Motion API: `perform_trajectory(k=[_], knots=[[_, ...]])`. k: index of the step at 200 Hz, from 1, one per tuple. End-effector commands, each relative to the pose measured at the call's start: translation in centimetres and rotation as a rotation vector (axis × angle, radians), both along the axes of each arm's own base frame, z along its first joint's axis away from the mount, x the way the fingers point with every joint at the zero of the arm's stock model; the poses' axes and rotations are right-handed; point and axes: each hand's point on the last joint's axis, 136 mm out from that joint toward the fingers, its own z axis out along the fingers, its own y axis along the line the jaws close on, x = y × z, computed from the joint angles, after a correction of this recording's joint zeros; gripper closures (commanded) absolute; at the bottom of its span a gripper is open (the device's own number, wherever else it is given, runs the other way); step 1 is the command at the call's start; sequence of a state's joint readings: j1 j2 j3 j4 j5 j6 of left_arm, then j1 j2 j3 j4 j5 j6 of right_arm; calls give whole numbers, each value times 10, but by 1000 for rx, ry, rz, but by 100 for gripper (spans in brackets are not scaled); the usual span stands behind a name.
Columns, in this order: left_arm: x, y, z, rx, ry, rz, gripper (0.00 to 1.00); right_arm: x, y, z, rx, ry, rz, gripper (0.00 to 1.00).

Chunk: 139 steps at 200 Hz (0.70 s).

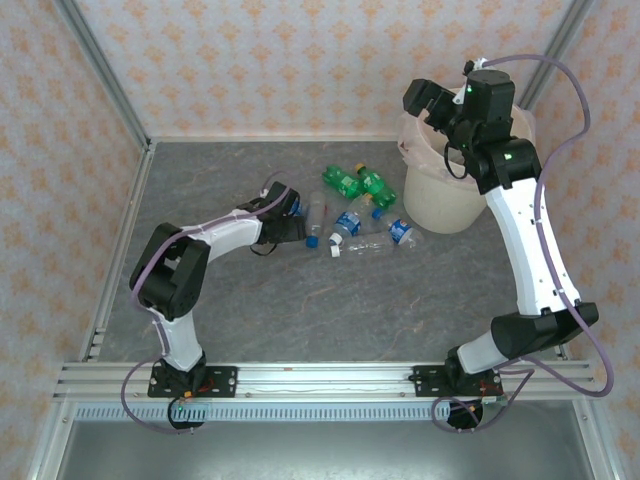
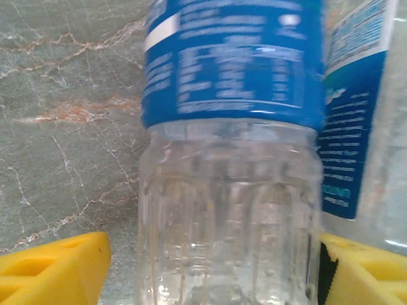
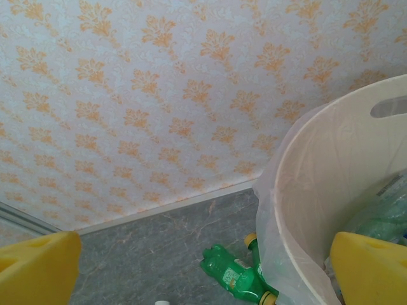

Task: Put the plastic bottles in the bin

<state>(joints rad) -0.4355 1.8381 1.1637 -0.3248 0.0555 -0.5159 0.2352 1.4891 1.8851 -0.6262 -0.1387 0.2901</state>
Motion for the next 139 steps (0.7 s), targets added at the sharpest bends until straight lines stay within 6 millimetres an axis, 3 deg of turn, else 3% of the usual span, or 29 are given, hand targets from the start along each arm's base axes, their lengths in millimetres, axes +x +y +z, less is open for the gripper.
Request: perform_trajectory(k=[1, 62, 113, 117, 139], knots=[[9, -4, 1, -10, -8, -24, 21, -12, -2, 13, -7, -35, 4, 0], [14, -5, -7, 1, -1, -60, 21, -12, 0, 10, -5, -26, 13, 0], [24, -3, 3, 30, -18, -108, 19, -14, 0, 10, -3, -25, 14, 0], [22, -2, -9, 43, 9, -115, 19, -14, 0, 10, -3, -26, 15, 0], [23, 0, -13, 47, 25, -132, 20, -15, 0, 10, -4, -25, 14, 0]])
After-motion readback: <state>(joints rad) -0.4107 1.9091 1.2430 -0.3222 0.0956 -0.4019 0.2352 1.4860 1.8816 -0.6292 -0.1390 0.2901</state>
